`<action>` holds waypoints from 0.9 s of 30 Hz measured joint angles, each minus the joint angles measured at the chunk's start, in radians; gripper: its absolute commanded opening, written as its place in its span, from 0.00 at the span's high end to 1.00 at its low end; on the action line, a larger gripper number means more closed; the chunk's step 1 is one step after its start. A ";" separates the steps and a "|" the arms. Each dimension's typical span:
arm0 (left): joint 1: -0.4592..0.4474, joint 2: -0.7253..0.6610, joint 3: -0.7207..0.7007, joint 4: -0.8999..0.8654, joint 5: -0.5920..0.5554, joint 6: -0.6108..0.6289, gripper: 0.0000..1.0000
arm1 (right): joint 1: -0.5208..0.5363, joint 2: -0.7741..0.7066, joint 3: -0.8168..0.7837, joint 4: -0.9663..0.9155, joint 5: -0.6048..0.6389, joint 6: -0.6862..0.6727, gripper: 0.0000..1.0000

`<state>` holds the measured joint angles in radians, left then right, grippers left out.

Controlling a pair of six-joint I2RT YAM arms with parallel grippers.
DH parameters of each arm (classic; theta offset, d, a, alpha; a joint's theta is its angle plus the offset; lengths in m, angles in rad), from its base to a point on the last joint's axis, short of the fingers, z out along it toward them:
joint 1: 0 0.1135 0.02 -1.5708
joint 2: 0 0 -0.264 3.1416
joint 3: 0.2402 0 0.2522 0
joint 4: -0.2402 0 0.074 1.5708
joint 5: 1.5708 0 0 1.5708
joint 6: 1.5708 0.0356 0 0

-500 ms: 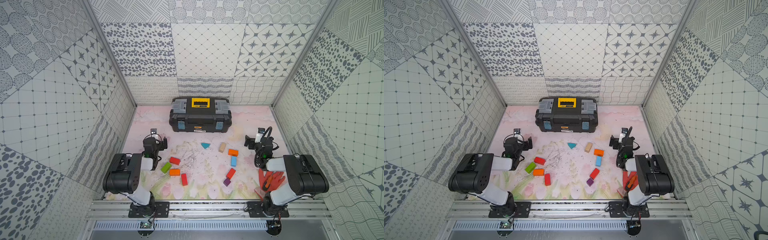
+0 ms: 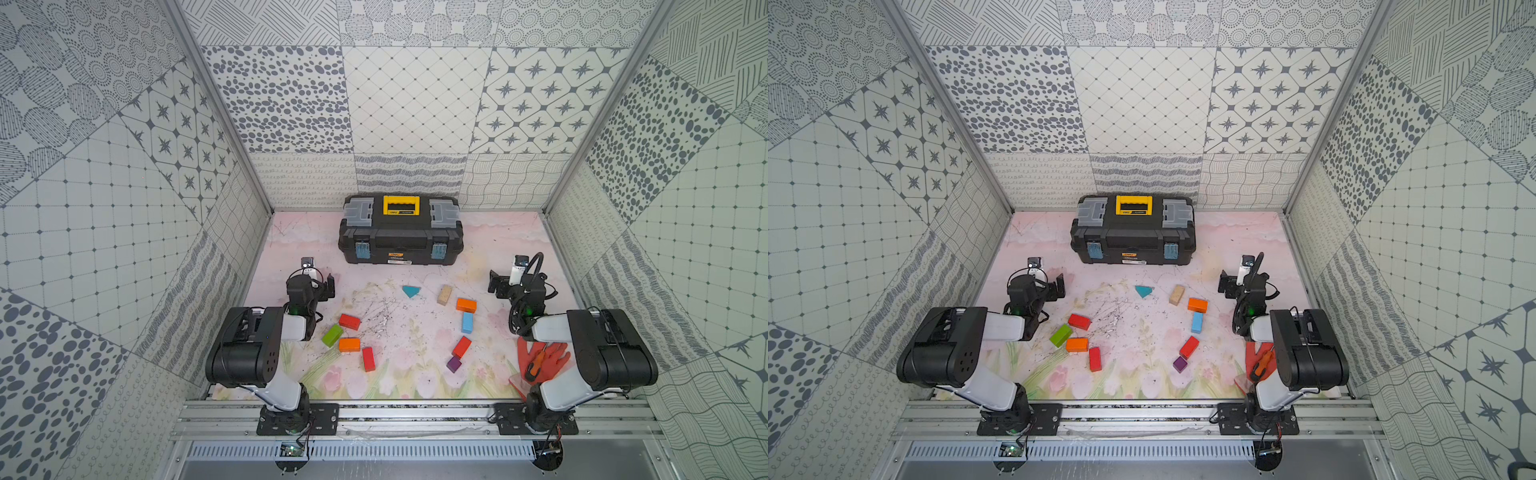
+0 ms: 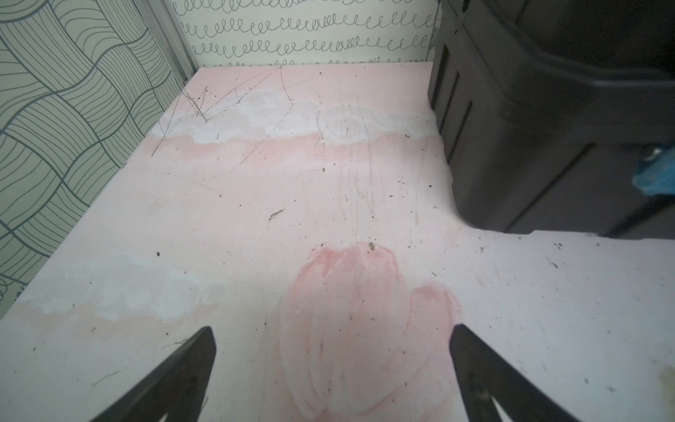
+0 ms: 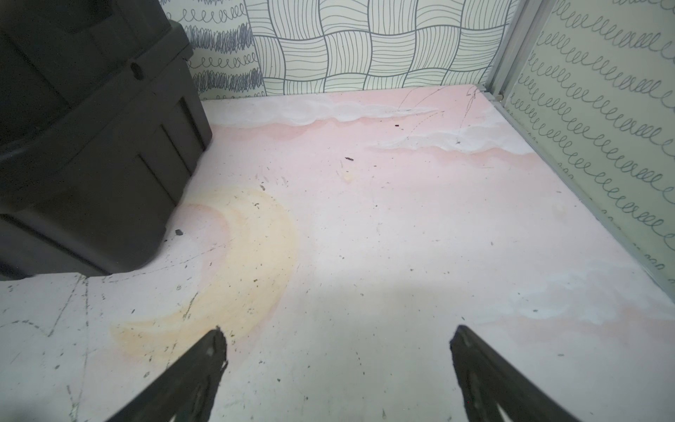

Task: Assemble a heart with building blocks
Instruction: Assemble the building block at the center of the board.

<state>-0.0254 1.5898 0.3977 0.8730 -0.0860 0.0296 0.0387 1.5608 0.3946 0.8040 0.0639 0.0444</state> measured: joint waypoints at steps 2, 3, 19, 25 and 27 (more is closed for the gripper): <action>0.000 0.000 0.000 -0.001 0.000 0.000 0.00 | 0.000 0.000 0.000 0.000 -0.001 0.000 0.02; 0.000 0.000 0.000 -0.001 0.000 0.000 0.00 | 0.000 0.000 0.000 0.000 -0.001 0.000 0.02; 0.001 -0.172 0.361 -0.435 -0.088 -0.133 0.18 | 0.018 -0.386 0.432 -0.652 0.182 0.243 0.02; -0.058 -0.307 0.534 -0.739 -0.060 -0.364 0.22 | 0.097 -0.488 0.526 -0.977 0.188 0.504 0.13; -0.118 -0.341 0.550 -0.832 -0.035 -0.410 0.25 | 0.212 -0.426 0.550 -1.101 0.193 0.554 0.14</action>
<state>-0.1436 1.2491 0.9482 0.0414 -0.1215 -0.3805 0.2504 1.1343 0.9447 -0.2966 0.2569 0.5980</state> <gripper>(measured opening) 0.772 0.868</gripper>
